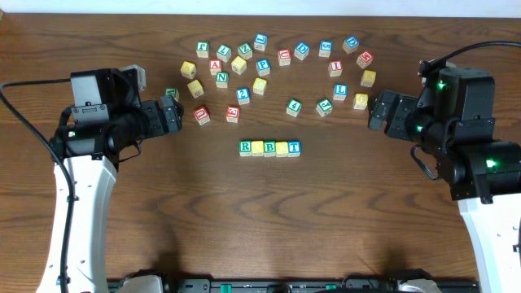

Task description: Spell out ROBOT

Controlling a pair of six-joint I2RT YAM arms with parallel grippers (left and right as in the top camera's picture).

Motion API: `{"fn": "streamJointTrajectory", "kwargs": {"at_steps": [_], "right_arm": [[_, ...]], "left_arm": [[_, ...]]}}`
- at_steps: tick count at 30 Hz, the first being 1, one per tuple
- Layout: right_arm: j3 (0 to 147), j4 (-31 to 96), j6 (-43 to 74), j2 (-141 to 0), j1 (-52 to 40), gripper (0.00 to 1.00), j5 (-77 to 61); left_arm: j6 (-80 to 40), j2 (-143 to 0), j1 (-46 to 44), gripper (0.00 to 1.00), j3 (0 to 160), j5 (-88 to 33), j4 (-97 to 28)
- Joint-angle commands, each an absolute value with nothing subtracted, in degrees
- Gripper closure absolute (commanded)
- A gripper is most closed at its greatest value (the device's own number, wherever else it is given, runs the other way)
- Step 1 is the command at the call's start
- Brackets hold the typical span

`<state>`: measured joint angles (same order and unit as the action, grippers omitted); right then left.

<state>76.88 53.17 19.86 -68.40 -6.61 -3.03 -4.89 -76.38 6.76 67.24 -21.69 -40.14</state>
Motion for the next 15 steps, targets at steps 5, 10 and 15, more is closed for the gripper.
{"fn": "streamJointTrajectory", "kwargs": {"at_steps": [5,10,15], "right_arm": [[75.09,50.22,17.85,-66.11,-6.59,0.01,1.72],[52.14,22.35,3.7,-52.05,-6.44,0.01,1.93],[20.36,-7.18,1.58,-29.78,-5.28,0.01,0.67]], "left_arm": [[-4.97,-76.34,7.05,0.02,68.1,-21.37,-40.29],[-4.97,-76.36,7.05,0.03,68.1,-21.37,-40.32],[-4.97,-76.36,7.05,0.02,68.1,-21.37,-40.32]]}}
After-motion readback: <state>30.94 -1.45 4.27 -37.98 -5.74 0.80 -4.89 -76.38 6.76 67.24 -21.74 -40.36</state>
